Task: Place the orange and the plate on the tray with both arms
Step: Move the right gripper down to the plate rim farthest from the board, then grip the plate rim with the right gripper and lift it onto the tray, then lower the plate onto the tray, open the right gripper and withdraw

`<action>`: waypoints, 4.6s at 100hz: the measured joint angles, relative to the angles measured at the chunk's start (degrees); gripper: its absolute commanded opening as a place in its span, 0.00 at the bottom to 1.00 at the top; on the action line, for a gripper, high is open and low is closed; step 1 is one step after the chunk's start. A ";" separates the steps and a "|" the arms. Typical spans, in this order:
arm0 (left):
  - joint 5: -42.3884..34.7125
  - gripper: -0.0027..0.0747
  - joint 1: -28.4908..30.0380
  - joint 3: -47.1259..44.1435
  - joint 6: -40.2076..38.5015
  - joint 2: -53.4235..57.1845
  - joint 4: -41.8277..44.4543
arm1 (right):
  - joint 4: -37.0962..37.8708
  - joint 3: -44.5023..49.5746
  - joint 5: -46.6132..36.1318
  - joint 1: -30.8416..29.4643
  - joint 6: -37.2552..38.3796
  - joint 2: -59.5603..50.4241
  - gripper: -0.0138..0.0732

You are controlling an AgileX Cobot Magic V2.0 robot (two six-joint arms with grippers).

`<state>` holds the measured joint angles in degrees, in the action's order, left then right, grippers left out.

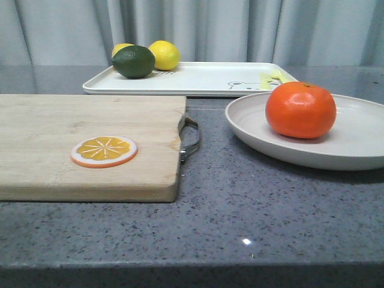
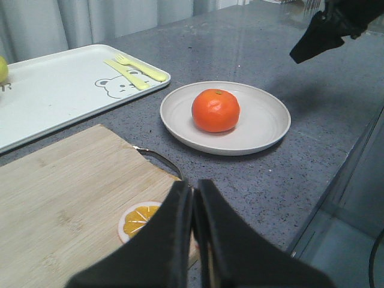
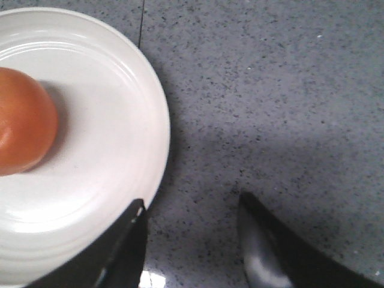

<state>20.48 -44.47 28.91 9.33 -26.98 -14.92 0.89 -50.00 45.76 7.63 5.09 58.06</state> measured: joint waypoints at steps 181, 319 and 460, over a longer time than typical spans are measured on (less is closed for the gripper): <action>0.05 0.01 0.00 0.00 0.00 0.00 0.06 | -7.23 -12.33 5.46 0.50 0.77 27.08 0.09; 0.18 0.01 0.00 -0.09 0.00 0.00 0.06 | -24.04 -83.95 22.13 0.50 -2.67 69.46 0.09; -2.36 0.01 0.00 -0.22 0.00 0.00 0.06 | -23.01 -93.38 15.36 0.50 -2.32 82.52 0.11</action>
<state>18.12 -44.47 28.69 9.33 -26.98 -14.86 -22.12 -143.38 61.12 8.13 2.77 140.58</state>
